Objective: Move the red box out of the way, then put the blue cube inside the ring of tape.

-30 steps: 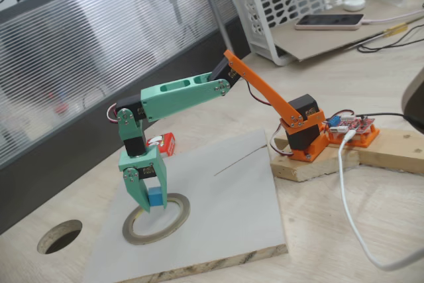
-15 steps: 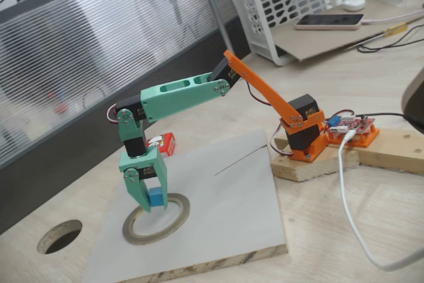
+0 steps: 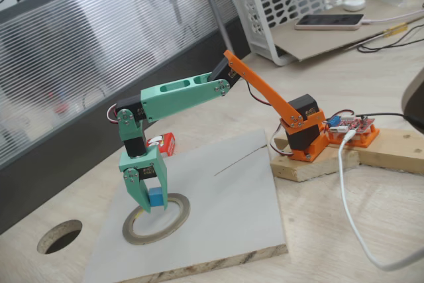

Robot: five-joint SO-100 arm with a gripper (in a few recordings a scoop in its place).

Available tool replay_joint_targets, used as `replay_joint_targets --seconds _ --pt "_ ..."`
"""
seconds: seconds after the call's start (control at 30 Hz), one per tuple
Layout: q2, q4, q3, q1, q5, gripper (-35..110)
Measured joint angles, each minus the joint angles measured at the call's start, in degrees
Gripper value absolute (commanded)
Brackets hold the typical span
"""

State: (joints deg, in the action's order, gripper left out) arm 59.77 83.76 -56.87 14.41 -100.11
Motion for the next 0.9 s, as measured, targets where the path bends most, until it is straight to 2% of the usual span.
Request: replay_joint_targets --seconds 0.13,0.47,0.9 --pt "0.0 0.0 0.0 0.0 0.0 9" --pt "0.0 0.0 0.0 0.0 -0.44 35" --pt "0.0 0.0 0.0 0.0 -0.26 37"
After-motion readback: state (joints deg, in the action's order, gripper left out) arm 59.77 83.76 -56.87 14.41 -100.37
